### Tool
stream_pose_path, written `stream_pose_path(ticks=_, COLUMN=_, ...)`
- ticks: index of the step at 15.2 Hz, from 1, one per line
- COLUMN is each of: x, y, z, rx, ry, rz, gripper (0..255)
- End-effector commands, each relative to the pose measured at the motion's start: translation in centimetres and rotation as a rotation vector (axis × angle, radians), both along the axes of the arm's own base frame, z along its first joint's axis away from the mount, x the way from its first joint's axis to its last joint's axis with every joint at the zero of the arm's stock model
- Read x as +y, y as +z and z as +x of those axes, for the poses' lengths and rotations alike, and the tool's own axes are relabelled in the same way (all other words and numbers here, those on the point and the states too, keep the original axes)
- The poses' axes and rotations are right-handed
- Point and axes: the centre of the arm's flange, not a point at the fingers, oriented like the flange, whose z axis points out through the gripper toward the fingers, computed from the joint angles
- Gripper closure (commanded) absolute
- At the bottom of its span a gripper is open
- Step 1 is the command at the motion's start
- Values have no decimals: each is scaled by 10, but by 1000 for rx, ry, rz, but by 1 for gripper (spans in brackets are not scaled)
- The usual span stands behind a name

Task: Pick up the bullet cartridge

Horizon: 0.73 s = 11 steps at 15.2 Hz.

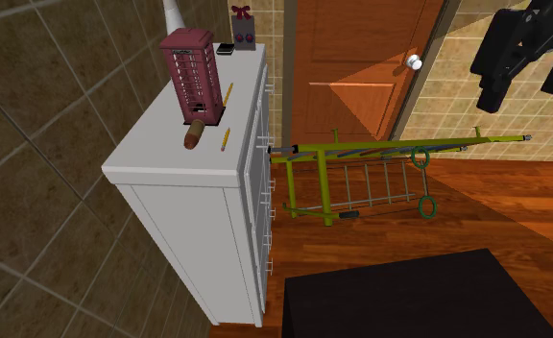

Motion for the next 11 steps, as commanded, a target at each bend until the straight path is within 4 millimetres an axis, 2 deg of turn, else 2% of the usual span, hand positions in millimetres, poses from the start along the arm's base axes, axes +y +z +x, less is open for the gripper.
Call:
stream_pose_path(ticks=1, x=0, y=0, z=0, rx=0, ry=0, rz=0, gripper=0)
stream_pose_path(ticks=11, x=112, y=-41, z=43, rx=-31, ry=-72, rz=24, gripper=0)
